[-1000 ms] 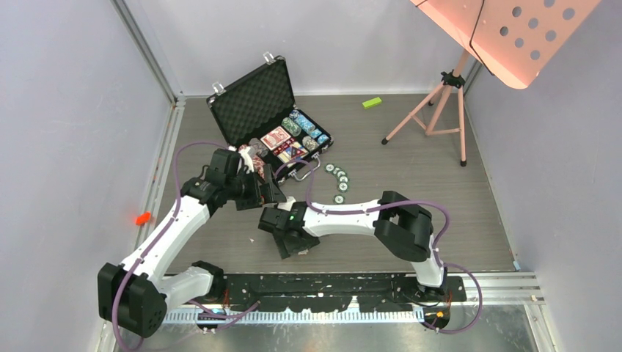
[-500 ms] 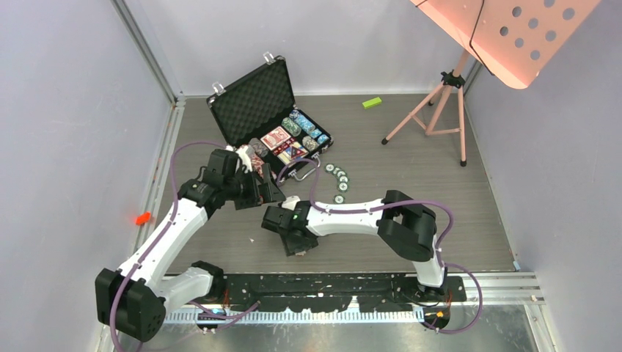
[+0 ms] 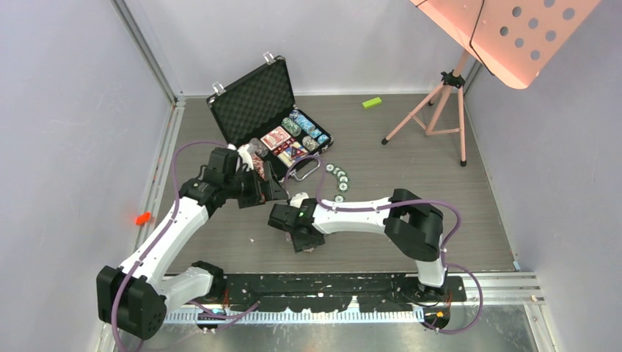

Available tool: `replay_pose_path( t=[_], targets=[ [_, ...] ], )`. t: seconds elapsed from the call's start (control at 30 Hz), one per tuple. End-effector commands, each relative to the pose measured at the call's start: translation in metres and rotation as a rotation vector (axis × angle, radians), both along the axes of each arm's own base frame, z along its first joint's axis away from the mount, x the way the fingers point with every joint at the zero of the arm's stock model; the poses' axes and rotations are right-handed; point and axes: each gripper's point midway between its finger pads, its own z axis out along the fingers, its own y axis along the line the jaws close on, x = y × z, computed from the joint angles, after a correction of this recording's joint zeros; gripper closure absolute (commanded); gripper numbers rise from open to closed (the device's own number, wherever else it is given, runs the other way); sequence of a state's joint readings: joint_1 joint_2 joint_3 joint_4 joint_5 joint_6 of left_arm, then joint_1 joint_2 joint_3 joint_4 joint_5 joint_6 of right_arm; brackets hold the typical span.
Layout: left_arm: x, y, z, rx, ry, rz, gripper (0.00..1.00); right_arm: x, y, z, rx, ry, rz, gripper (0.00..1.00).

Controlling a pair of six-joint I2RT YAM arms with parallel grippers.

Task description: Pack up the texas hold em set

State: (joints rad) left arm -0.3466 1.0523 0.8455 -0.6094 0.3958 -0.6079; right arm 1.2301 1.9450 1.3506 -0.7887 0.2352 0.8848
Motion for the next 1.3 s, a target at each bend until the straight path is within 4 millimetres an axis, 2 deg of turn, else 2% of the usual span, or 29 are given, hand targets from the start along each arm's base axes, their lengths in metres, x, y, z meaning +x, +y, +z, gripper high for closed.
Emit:
replay_pose_path(
  t=[0.0, 0.33, 0.5, 0.57, 0.63, 0.7, 0.77, 0.83, 1.0, 1.17, 1.27],
  targets=[
    [0.004, -0.016, 0.008, -0.095, -0.004, -0.045, 0.03, 0.015, -0.02, 0.035, 0.0, -0.099, -0.018, 0.7],
    [0.003, -0.025, 0.006, -0.131, 0.018, -0.089, 0.04, 0.012, -0.022, 0.059, 0.055, -0.106, -0.012, 0.7],
    [-0.003, -0.051, 0.014, -0.313, 0.077, -0.185, 0.04, 0.014, -0.022, 0.07, 0.072, -0.126, -0.009, 0.7],
    [-0.003, -0.056, 0.009, -0.354, 0.129, -0.196, 0.07, 0.015, -0.025, 0.071, 0.06, -0.129, -0.01, 0.68],
    [0.0, -0.053, 0.002, -0.333, 0.149, -0.178, 0.08, 0.013, -0.023, 0.068, 0.054, -0.115, 0.0, 0.62],
    [0.003, -0.047, -0.002, -0.293, 0.136, -0.148, 0.08, 0.01, -0.018, 0.064, 0.079, -0.1, 0.01, 0.45],
    [0.006, -0.039, -0.002, -0.254, 0.113, -0.117, 0.06, 0.008, -0.012, 0.061, 0.105, -0.094, 0.02, 0.32],
    [0.007, -0.032, -0.001, -0.221, 0.096, -0.096, 0.05, 0.01, -0.007, 0.059, 0.106, -0.095, 0.031, 0.25],
    [0.009, -0.017, 0.001, -0.151, 0.058, -0.048, 0.04, 0.013, 0.008, 0.055, 0.102, -0.083, 0.071, 0.24],
    [0.008, -0.009, 0.001, -0.117, 0.044, -0.026, 0.04, 0.011, 0.015, 0.044, 0.086, -0.054, 0.087, 0.32],
    [0.008, -0.007, 0.0, -0.107, 0.038, -0.02, 0.04, 0.009, 0.015, 0.037, 0.076, -0.039, 0.079, 0.32]
  ],
)
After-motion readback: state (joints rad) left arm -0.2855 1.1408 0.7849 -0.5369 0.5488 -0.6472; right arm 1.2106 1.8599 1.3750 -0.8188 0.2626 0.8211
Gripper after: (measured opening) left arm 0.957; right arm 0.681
